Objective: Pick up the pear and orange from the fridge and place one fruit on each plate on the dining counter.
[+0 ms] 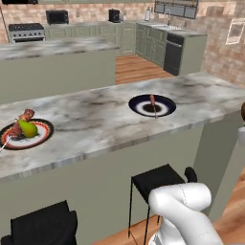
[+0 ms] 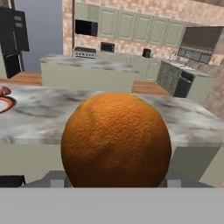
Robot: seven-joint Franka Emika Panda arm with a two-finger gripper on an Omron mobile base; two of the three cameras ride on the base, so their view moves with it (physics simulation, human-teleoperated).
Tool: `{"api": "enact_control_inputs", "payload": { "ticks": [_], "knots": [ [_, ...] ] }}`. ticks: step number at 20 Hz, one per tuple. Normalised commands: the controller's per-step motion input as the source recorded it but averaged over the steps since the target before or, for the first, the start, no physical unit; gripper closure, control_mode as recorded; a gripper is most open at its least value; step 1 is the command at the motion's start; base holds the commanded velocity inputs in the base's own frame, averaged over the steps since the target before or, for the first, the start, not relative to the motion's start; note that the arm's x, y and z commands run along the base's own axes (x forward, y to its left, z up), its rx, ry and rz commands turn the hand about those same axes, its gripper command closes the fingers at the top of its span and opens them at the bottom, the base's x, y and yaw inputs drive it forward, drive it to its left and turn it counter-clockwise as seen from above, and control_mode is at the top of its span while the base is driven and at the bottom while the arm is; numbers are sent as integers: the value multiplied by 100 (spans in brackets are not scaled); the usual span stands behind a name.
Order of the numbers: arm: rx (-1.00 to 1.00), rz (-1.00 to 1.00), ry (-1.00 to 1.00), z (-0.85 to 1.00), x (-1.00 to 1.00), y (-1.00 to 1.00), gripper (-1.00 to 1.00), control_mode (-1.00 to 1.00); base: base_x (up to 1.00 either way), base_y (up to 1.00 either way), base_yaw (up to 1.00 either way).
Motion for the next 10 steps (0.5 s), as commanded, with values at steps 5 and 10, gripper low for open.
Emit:
{"api": "enact_control_inputs", "payload": {
  "ticks": [5, 10],
  "knots": [
    [0, 0, 0, 0, 0, 0, 100, 100, 100, 40, 1],
    [0, 13, 52, -2, 100, 12, 100, -100, 0, 0, 0]
  ]
}}
